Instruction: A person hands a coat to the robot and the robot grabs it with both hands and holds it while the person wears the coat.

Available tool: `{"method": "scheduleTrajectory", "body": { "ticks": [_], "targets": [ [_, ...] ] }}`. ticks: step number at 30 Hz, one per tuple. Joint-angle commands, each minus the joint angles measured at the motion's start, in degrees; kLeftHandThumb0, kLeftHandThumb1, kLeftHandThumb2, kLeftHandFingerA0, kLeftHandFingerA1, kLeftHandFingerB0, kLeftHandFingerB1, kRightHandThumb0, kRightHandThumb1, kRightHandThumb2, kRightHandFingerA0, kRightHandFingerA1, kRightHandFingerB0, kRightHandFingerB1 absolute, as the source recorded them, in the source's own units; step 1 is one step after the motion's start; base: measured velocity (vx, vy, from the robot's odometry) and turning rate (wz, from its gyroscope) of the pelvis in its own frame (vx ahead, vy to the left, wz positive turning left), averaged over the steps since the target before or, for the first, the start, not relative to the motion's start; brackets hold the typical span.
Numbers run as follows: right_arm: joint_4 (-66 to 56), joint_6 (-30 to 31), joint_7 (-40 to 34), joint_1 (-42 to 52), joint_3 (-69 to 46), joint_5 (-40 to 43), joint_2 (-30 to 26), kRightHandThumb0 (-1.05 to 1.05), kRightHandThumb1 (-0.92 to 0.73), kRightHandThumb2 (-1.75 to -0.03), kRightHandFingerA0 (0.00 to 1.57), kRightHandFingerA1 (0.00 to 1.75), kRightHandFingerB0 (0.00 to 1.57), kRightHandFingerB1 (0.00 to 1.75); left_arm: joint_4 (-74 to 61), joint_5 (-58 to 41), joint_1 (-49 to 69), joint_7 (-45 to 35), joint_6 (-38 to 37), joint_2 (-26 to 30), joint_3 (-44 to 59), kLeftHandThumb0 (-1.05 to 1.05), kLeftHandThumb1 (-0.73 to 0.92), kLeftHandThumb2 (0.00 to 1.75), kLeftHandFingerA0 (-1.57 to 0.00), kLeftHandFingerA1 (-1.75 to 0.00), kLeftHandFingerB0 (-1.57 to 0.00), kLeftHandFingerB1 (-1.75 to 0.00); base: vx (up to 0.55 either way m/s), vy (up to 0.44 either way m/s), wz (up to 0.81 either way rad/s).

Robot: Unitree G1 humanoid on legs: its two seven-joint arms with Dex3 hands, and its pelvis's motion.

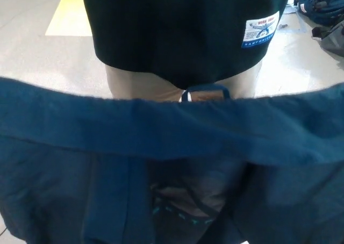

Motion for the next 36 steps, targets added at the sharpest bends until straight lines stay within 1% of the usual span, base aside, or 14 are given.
{"method": "scheduleTrajectory", "body": {
  "ticks": [1,9,11,12,14,18,20,22,23,25,30,31,32,36],
  "targets": [
    [-2.18,-15.95,-24.1,-0.75,3.58,-11.86,-8.23,-0.06,-0.79,-0.63,0.73,1.16,0.66,0.51,2.78,15.13,-3.15,33.91,-18.02,5.89,-7.64,-0.4,0.69,0.64,-0.91,-0.48,-0.7,-0.42,0.0,0.0,0.0],
    [-16.19,-24.93,-22.93,9.48,-0.25,-9.91,-13.23,-0.07,-0.85,-0.65,0.62,1.36,0.65,0.72,-10.91,18.91,1.96,39.22,-22.82,11.44,-7.35,-0.35,0.7,0.63,-0.98,-0.48,-0.73,-0.43,0.0,0.0,0.0],
    [-20.78,-26.55,-24.23,12.77,-0.77,-10.99,-14.9,-0.07,-0.87,-0.66,0.68,1.26,0.64,0.75,-15.99,19.28,4.4,40.24,-26.41,12.73,-6.2,-0.31,0.71,0.62,-0.99,-0.48,-0.77,-0.44,0.0,0.0,0.0],
    [-26.58,-27.84,-25.6,17.03,-1.85,-12.43,-16.66,-0.06,-0.88,-0.66,0.84,0.86,0.68,0.65,-21.66,22.09,6.69,43.6,-26.82,14.54,-5.88,-0.29,0.71,0.61,-1.01,-0.48,-0.79,-0.45,0.0,0.0,0.0],
    [-36.04,-30.62,-27.56,24.2,-4.9,-14.11,-18.97,-0.05,-0.83,-0.65,0.99,0.68,0.69,0.55,-31.21,25.06,11.59,46.51,-28.73,17.43,-3.84,-0.3,0.61,0.59,-1.01,-0.5,-0.81,-0.47,0.0,0.0,0.0],
    [-48.5,-32.68,-31.89,32.63,-10.62,-17.65,-19.68,-0.11,-0.79,-0.63,0.96,0.6,0.68,0.49,-45.02,25.44,20.08,45.56,-32.86,20.17,2.35,-0.3,0.64,0.6,-1.0,-0.49,-0.83,-0.47,0.0,0.0,0.0],
    [-57.61,-36.36,-34.85,37.69,-16.52,-19.68,-18.28,-0.13,-0.7,-0.6,0.89,0.91,0.65,0.48,-56.25,27.63,26.08,47.63,-36.53,21.14,8.62,-0.28,0.61,0.59,-1.04,-0.53,-0.84,-0.49,0.0,0.0,0.0],
    [-61.13,-39.35,-35.69,39.49,-19.65,-20.04,-17.37,-0.18,-0.69,-0.6,0.93,0.72,0.63,0.46,-60.57,28.99,27.55,49.97,-39.69,20.72,11.93,-0.28,0.61,0.59,-1.04,-0.54,-0.83,-0.49,0.0,0.0,0.0],
    [-63.12,-40.79,-35.15,40.43,-21.44,-19.53,-16.5,-0.24,-0.67,-0.6,0.92,0.58,0.58,0.45,-63.08,28.02,28.72,48.24,-42.23,19.84,14.55,-0.37,0.57,0.87,-0.91,-0.68,-0.77,-0.64,0.0,0.0,0.0],
    [-67.87,-43.22,-36.43,41.13,-25.48,-20.31,-14.45,-0.38,-0.63,-0.59,0.89,0.53,0.53,0.42,-71.03,24.15,32.18,42.48,-46.41,15.94,21.73,-0.44,0.57,0.91,-0.92,-0.69,-0.66,-0.6,0.0,0.0,0.0],
    [-75.8,-45.71,-32.86,43.34,-31.87,-18.27,-11.49,-0.61,-0.62,-0.6,0.69,0.48,0.28,0.33,-82.89,15.43,37.53,30.99,-49.45,12.32,30.6,-0.6,0.57,0.59,-0.65,-0.43,-0.43,-0.34,0.0,0.0,0.0],
    [-78.21,-46.36,-30.45,44.4,-34.42,-16.04,-10.97,-0.73,-0.55,-0.86,0.53,0.55,0.17,0.42,-85.34,10.58,38.02,27.86,-52.14,11.9,31.95,-0.68,0.56,0.6,-0.55,-0.41,-0.36,-0.34,0.0,0.0,0.0],
    [-79.71,-46.58,-29.2,44.99,-36.04,-14.89,-10.65,-0.75,-0.58,-0.88,0.47,0.54,0.13,0.41,-86.59,5.65,38.69,25.48,-53.26,12.79,30.76,-0.7,0.57,0.6,-0.83,-0.51,-0.34,-0.34,0.0,0.0,0.0],
    [-82.63,-48.47,-27.77,44.48,-40.68,-12.52,-9.74,-0.78,-0.57,-0.89,0.44,0.54,0.12,0.42,-91.24,-6.7,43.43,19.93,-53.35,18.57,28.23,-0.7,0.66,0.6,-0.94,-0.55,-0.23,-0.3,0.0,0.0,0.0]
  ]
}}
